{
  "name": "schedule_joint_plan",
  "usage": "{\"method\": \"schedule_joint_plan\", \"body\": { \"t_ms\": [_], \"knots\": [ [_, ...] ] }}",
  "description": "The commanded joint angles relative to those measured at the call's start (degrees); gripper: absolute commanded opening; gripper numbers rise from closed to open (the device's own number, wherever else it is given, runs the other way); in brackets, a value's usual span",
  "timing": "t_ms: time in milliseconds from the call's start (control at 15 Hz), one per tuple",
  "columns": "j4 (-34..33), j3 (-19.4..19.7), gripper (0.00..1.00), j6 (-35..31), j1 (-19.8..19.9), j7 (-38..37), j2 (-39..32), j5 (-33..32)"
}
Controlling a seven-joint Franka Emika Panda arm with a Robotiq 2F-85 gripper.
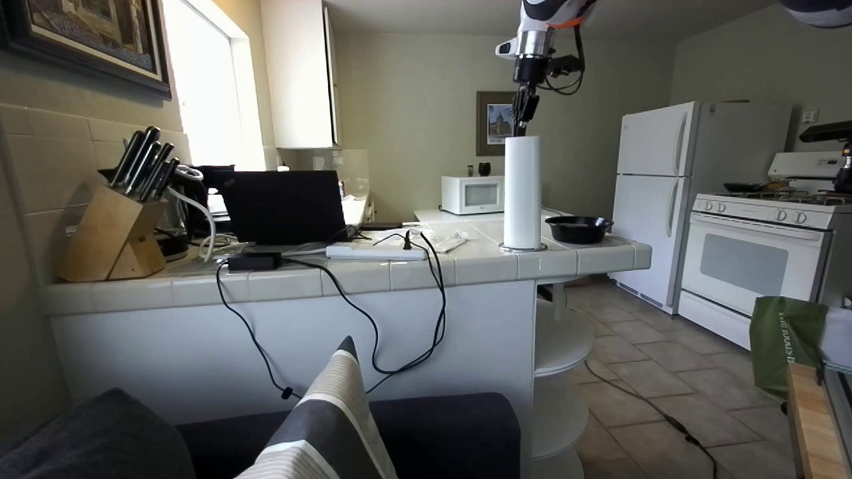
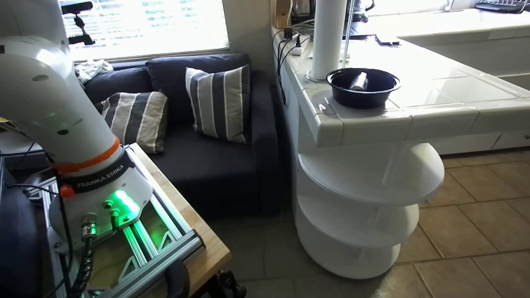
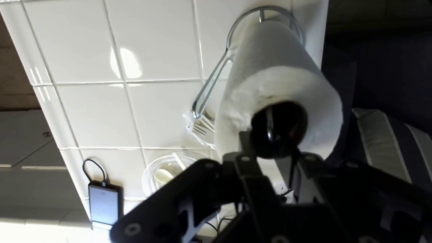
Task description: Move the paper towel roll to the right
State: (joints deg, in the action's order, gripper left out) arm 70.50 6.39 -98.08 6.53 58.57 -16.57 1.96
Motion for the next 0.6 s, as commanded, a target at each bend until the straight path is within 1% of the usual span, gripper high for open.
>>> {"method": "schedule_joint_plan", "body": {
  "t_ms": [0,67,133,200,267,333,533],
  "knots": [
    [0.97,-0.33,0.19,-0.71,1.05,0.87,0.16,3.51],
    [0.92,-0.29,0.19,-0.51,1.17,1.02,0.28,3.87],
    [0.89,-0.23,0.16,-0.46,1.22,0.94,0.34,3.99],
    [0.81,-0.16,0.19,-0.42,1.27,0.88,0.39,3.93],
    [0.79,-0.16,0.21,-0.35,1.37,0.97,0.39,4.00],
    [0.98,-0.17,0.20,-0.43,1.44,1.02,0.46,4.06],
    [1.81,-0.30,0.23,-0.66,1.72,1.35,0.66,4.91]
  ]
}}
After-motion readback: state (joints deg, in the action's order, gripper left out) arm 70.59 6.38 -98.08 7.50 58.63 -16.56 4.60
